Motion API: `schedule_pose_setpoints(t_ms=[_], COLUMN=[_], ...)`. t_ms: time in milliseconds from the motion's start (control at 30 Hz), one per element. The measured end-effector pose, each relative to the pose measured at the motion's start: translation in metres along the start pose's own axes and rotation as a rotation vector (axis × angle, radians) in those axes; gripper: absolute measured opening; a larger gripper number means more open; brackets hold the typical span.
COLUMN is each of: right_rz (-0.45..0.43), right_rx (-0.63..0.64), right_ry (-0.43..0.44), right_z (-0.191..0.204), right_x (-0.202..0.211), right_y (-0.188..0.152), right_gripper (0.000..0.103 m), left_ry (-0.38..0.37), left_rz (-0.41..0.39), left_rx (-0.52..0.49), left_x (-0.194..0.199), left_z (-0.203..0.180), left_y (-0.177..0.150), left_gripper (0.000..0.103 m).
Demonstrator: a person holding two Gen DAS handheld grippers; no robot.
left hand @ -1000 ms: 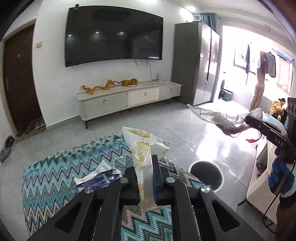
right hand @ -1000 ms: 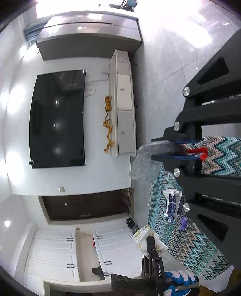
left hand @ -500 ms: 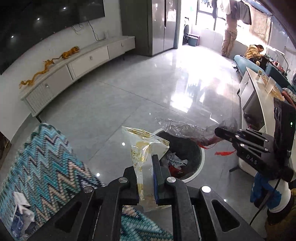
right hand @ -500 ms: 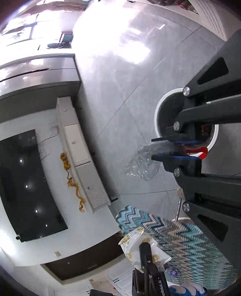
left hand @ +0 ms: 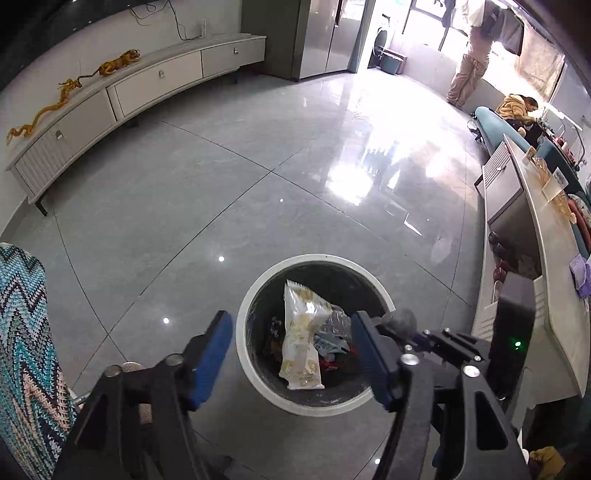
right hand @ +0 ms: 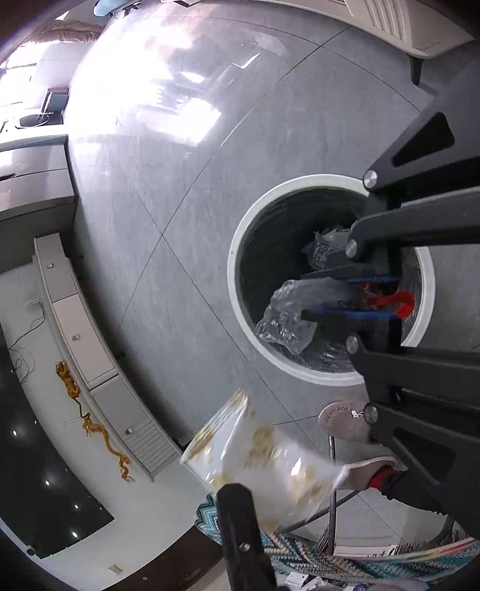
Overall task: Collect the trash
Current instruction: 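Carry both items to the white bin and open both tools, then move both tools back over the rug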
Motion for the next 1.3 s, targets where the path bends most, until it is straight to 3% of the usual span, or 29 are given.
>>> schedule_pose_setpoints(t_ms=[33, 67, 100, 167, 200, 367, 667, 900, 1000, 1300], right_rz=[0.011, 0.020, 0.022, 0.013, 0.005, -0.044, -0.264, -0.440, -0.502, -0.592], right_rx=[-0.008, -0.013, -0.016, -0.018, -0.019, 0.020, 0.143, 0.244, 0.282, 0.381], right_ry=[-0.003, -0.008, -0.019, -0.022, -0.023, -0.043, 0.010, 0.087, 0.113, 0.164], right_z=[-0.001, -0.003, -0.006, -0.009, -0.009, 0.000, 0.077, 0.163, 0.197, 0.277], right_x=[-0.003, -0.004, -0.004, 0.001, 0.005, 0.029, 0.119, 0.194, 0.223, 0.278], right_y=[-0.003, -0.005, -0.007, -0.008, -0.007, 0.008, 0.053, 0.067, 0.066, 0.051], right_gripper=[0.013, 0.022, 0.039, 0.062, 0.065, 0.067, 0.089, 0.098, 0.102, 0.103], left_ry=[-0.005, -0.016, -0.024, -0.017, -0.011, 0.058, 0.284, 0.430, 0.502, 0.661], left_rz=[-0.006, -0.010, -0.014, -0.032, -0.048, -0.160, -0.462, -0.551, -0.598, -0.704], left_rx=[0.004, 0.014, 0.023, 0.029, 0.025, 0.007, -0.048, -0.011, 0.023, 0.112], left_x=[0.002, 0.004, 0.007, 0.015, 0.021, 0.064, 0.197, 0.287, 0.325, 0.413], left_z=[0.001, 0.002, 0.003, 0.004, 0.005, 0.011, 0.035, 0.072, 0.091, 0.134], left_y=[0.001, 0.001, 0.001, 0.002, 0.002, 0.008, 0.001, -0.036, -0.054, -0.107], left_gripper=[0.068, 0.068, 0.069, 0.069, 0.069, 0.069, 0.069, 0.073, 0.082, 0.083])
Point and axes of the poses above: each gripper's, at about its wrist camera, not at the fingertips, and x roughly against the way its jaws point, z to its left, y to its top, the point moved 4 cm from there along -x, roughly the way its jaws point, and after that the axes turned 12 degrees about -z, right-handed, at the moved point
